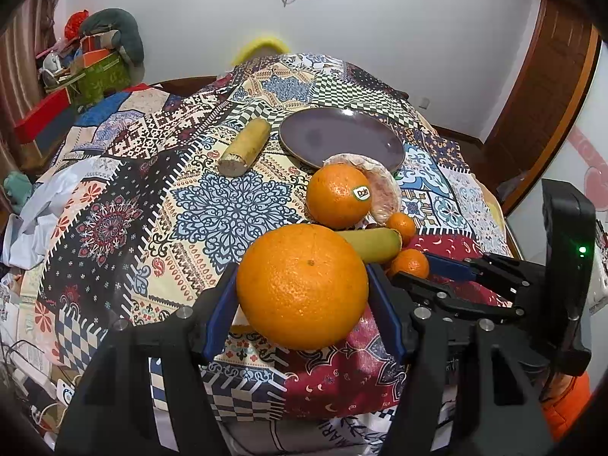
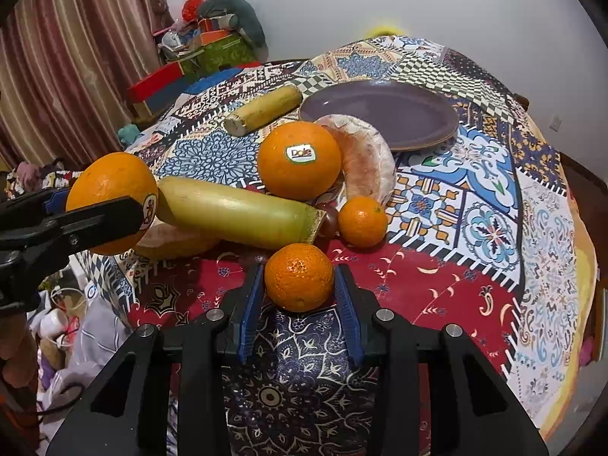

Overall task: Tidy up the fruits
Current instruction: 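Carry the large orange with left tool while right tool carries tangerine to plate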

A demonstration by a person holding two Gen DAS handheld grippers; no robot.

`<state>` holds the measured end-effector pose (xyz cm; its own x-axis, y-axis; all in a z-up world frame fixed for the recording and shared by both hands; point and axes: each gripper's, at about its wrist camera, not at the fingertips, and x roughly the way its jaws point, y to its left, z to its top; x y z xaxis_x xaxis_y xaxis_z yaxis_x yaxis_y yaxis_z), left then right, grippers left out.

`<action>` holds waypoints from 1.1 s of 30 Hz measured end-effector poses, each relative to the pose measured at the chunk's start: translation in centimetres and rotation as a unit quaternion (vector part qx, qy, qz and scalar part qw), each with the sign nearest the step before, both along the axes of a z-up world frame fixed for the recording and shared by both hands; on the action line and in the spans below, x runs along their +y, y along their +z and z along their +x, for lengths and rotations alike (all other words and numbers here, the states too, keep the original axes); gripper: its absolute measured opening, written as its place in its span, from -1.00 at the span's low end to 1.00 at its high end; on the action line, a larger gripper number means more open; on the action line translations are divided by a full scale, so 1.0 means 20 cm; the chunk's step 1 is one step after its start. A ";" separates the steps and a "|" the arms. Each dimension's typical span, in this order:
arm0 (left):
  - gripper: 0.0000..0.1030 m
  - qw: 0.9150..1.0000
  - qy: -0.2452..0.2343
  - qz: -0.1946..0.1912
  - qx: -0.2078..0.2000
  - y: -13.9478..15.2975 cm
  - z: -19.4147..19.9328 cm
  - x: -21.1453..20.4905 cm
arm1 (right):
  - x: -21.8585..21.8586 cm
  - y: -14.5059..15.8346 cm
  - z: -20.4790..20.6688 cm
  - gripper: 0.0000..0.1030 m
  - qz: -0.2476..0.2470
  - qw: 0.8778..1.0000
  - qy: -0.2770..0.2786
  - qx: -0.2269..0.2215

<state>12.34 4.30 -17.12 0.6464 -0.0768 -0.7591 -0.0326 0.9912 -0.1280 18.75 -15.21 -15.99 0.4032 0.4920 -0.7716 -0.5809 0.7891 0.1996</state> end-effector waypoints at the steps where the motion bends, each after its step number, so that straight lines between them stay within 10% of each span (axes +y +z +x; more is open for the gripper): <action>1: 0.25 1.000 -0.001 0.001 -0.002 0.00 0.00 0.00 | -0.01 0.01 0.00 -0.33 0.001 1.000 -0.001 -0.003; 33: 0.25 0.996 -0.010 0.018 -0.091 0.33 0.37 -0.04 | -0.18 0.55 0.28 -0.33 0.056 0.981 -0.084 -0.164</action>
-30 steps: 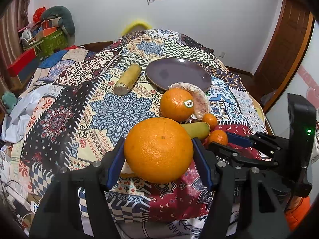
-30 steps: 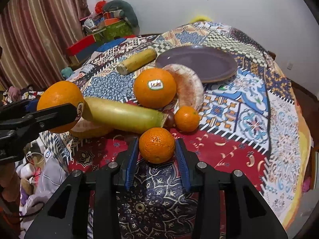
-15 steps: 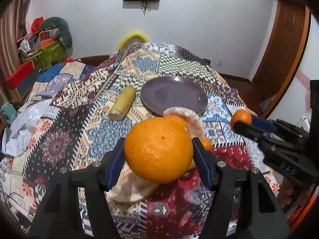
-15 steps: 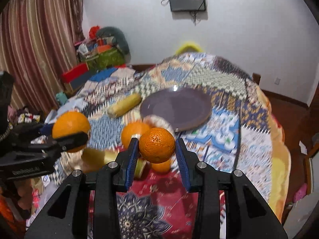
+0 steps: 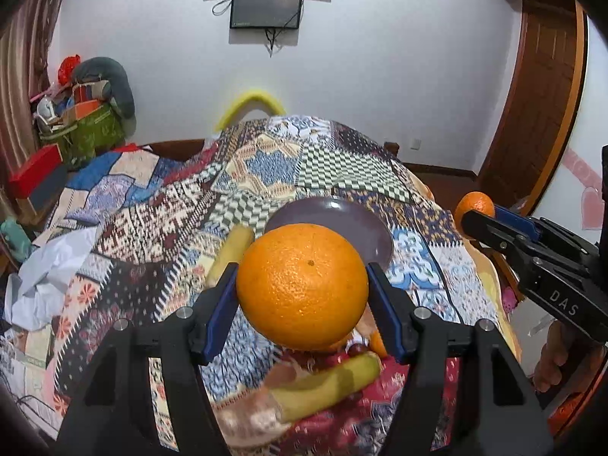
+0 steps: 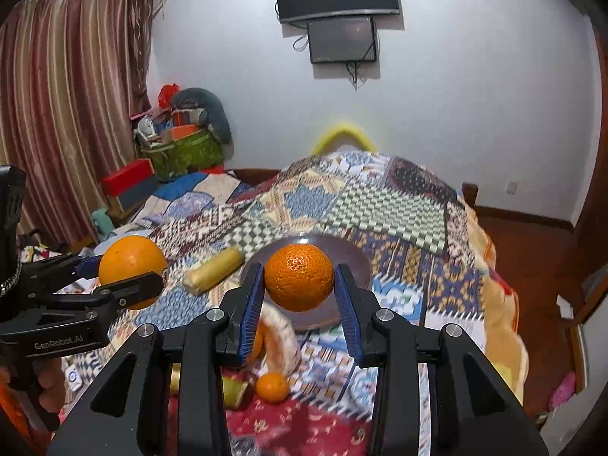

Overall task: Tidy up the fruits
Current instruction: 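Carry the large orange with left tool while right tool carries tangerine to plate, then lower orange onto plate with left tool while right tool releases tangerine there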

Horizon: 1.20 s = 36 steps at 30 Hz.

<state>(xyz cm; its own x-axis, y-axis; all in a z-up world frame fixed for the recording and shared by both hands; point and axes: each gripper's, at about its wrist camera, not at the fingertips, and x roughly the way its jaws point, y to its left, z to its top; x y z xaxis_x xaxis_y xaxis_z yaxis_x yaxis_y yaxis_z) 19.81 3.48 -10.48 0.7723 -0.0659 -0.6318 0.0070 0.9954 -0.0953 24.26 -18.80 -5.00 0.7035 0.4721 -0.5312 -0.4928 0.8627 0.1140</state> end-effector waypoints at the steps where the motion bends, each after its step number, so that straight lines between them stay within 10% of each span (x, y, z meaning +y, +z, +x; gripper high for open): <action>1: 0.25 1.000 0.003 0.002 -0.003 0.01 0.03 0.01 | 0.00 0.01 0.01 -0.33 0.001 1.000 -0.002 -0.003; 20: 0.25 1.000 0.019 0.021 -0.010 0.01 0.46 0.11 | 0.03 -0.03 0.36 -0.33 -0.018 0.999 -0.019 -0.026; 36: 0.25 0.996 0.003 0.045 0.076 -0.28 0.91 0.15 | 0.11 -0.21 0.67 -0.33 -0.053 0.999 -0.001 0.014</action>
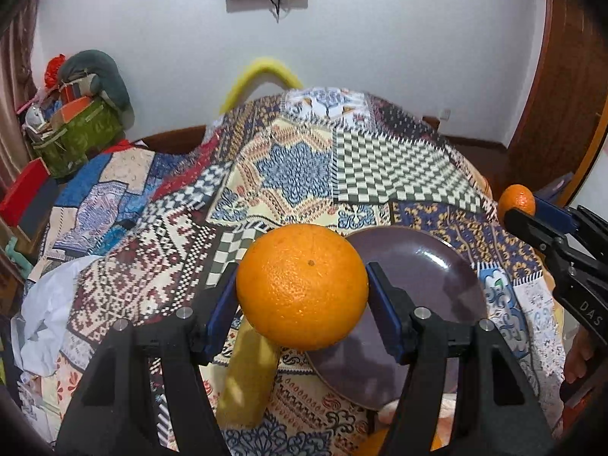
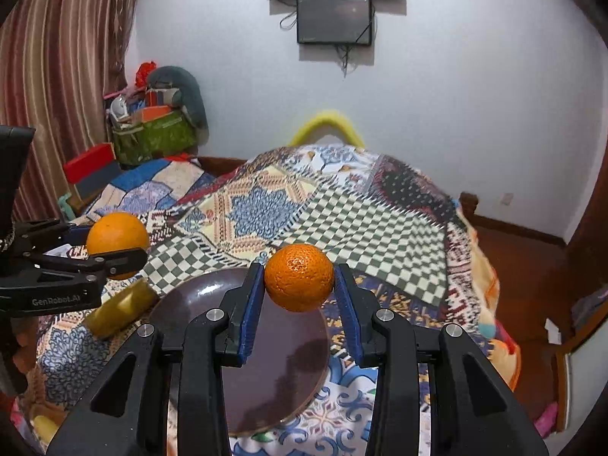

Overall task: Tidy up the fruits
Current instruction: 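Lower orange onto plate with left tool while right tool releases tangerine there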

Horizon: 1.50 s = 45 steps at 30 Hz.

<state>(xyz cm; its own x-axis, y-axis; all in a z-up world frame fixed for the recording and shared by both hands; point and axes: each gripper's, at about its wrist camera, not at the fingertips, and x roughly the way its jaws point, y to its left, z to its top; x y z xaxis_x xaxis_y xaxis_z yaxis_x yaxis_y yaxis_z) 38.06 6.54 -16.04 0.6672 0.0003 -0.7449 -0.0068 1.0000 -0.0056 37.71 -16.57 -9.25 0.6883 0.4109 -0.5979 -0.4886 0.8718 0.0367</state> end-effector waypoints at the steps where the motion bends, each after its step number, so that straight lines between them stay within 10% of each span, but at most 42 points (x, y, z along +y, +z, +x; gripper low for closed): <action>1: 0.25 1.000 -0.003 -0.001 0.006 -0.02 0.02 0.00 | 0.00 -0.02 0.02 -0.33 0.000 1.000 0.003 0.007; 26: 0.25 0.994 -0.047 -0.003 0.103 -0.34 0.27 -0.08 | 0.13 -0.35 0.25 -0.32 -0.047 0.990 0.054 0.118; 45: 0.29 0.997 -0.044 -0.003 0.062 -0.20 0.22 -0.05 | 0.12 -0.29 0.20 0.03 -0.040 0.992 0.050 0.112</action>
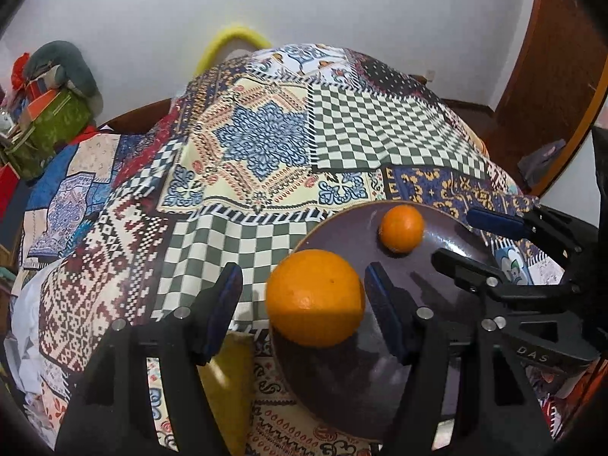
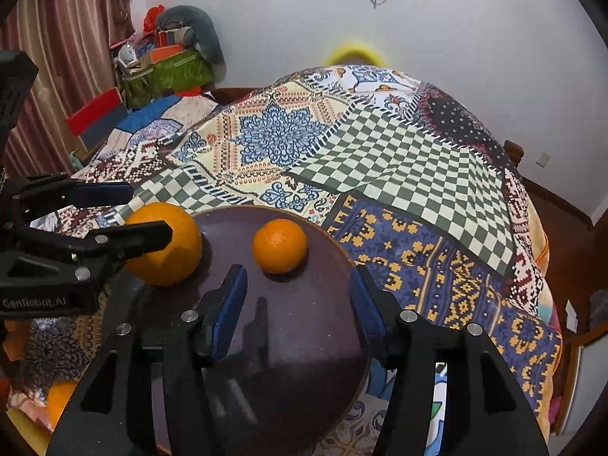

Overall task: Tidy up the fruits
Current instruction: 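Lower orange onto plate with left tool while right tool releases tangerine there, then move both tools back toward the remaining fruit on the cloth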

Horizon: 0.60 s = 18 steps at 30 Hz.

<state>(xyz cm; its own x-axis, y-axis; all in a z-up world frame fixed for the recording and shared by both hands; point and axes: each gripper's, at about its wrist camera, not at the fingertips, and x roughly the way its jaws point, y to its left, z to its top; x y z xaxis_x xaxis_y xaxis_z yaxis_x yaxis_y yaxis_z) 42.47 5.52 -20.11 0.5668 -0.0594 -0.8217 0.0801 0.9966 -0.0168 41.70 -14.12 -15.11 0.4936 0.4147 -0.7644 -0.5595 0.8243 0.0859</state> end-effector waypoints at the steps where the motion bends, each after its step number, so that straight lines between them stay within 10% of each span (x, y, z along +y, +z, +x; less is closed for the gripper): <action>1: 0.29 1.000 0.003 -0.002 -0.004 0.02 -0.01 0.01 | 0.00 0.01 -0.01 0.03 -0.001 1.000 -0.002 -0.001; 18: 0.29 0.997 0.027 0.009 -0.065 0.37 -0.43 0.09 | -0.03 0.42 -0.40 0.12 0.020 0.995 0.010 -0.096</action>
